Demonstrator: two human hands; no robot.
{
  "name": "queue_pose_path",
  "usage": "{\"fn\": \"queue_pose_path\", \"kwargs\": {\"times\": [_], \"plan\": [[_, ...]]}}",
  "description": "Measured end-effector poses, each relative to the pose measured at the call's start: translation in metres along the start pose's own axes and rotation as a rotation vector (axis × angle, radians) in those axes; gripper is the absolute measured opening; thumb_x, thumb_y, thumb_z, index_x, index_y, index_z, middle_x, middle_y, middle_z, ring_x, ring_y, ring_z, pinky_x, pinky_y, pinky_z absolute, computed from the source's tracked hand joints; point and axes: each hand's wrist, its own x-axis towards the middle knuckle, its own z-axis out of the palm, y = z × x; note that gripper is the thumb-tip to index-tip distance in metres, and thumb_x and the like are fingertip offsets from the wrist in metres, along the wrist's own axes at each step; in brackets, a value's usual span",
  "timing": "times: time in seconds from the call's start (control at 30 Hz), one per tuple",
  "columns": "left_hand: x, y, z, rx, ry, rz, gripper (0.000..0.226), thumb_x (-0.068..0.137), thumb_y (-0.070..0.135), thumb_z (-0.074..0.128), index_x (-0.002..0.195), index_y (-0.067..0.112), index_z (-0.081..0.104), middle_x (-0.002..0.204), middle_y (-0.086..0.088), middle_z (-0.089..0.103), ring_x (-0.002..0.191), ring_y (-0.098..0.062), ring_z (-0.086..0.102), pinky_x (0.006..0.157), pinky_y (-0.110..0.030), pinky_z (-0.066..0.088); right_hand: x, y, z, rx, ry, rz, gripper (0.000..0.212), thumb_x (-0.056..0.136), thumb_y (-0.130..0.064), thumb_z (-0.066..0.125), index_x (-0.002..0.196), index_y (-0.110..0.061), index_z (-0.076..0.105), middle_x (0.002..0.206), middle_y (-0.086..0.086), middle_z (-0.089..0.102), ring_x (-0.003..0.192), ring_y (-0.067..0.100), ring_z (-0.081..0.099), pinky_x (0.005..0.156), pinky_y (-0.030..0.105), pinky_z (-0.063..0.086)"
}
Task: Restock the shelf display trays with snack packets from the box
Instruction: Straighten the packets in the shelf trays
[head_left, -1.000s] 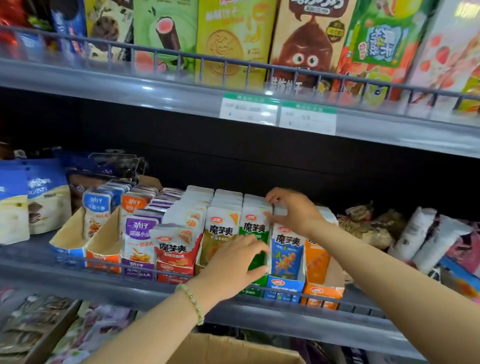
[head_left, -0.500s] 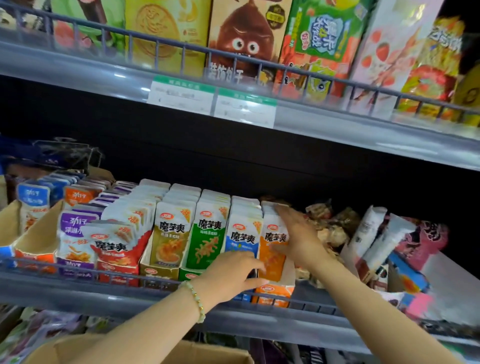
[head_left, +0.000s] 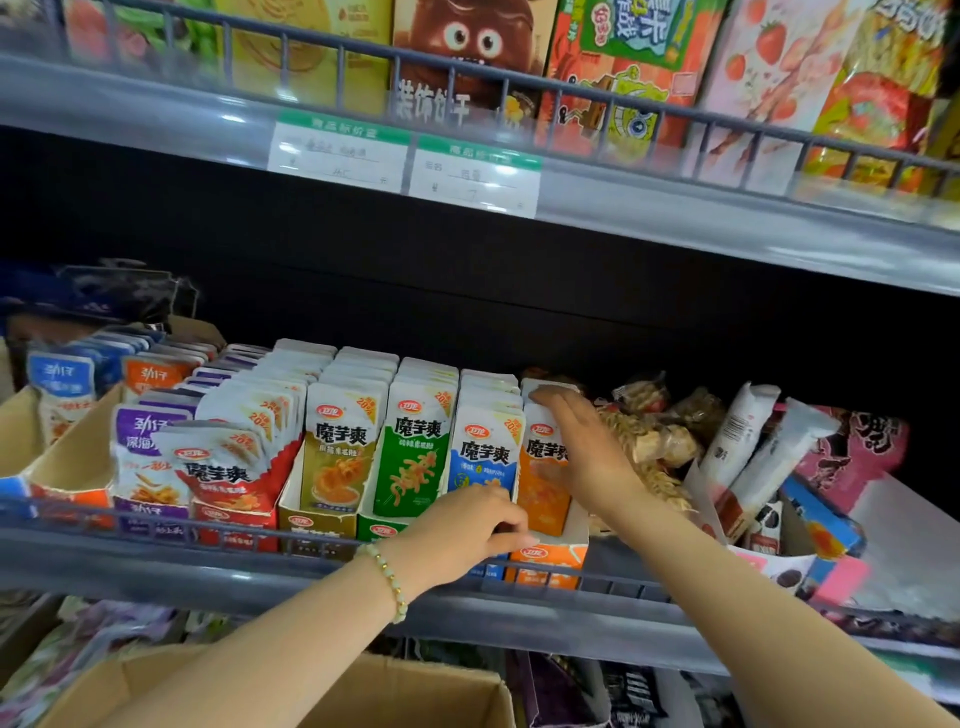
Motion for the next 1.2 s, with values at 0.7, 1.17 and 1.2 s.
{"fn": "queue_pose_path", "kwargs": {"times": [0.7, 1.17, 1.2], "plan": [[-0.054, -0.026, -0.033, 0.072, 0.243, -0.052, 0.056, 0.087, 0.058, 0.038, 0.138, 0.034, 0.041, 0.123, 0.019, 0.045, 0.101, 0.005, 0.043, 0.087, -0.016, 0.043, -0.014, -0.016, -0.014, 0.013, 0.065, -0.165, 0.071, 0.091, -0.035, 0.062, 0.15, -0.023, 0.025, 0.157, -0.003, 0.026, 0.145, 0.014, 0.022, 0.113, 0.024, 0.016], [-0.039, -0.023, -0.014, 0.093, 0.272, -0.016, 0.051, 0.091, 0.054, 0.039, 0.139, 0.036, 0.041, 0.132, 0.014, 0.041, 0.121, -0.002, 0.039, 0.103, -0.023, 0.034, -0.007, 0.03, 0.01, -0.149, -0.048, -0.109, 0.074, 0.099, -0.046, 0.04, 0.147, -0.028, -0.013, 0.155, -0.012, -0.016, 0.143, 0.004, -0.021, 0.119, 0.029, -0.011], [-0.035, -0.021, -0.012, 0.103, 0.257, 0.002, 0.05, 0.092, 0.053, 0.038, 0.139, 0.037, 0.041, 0.132, 0.014, 0.042, 0.124, -0.004, 0.036, 0.107, -0.025, 0.03, -0.012, 0.032, 0.009, -0.149, -0.06, -0.095, 0.079, 0.098, -0.041, 0.046, 0.145, -0.03, -0.015, 0.154, -0.013, -0.019, 0.143, 0.006, -0.022, 0.119, 0.029, -0.01]]}}
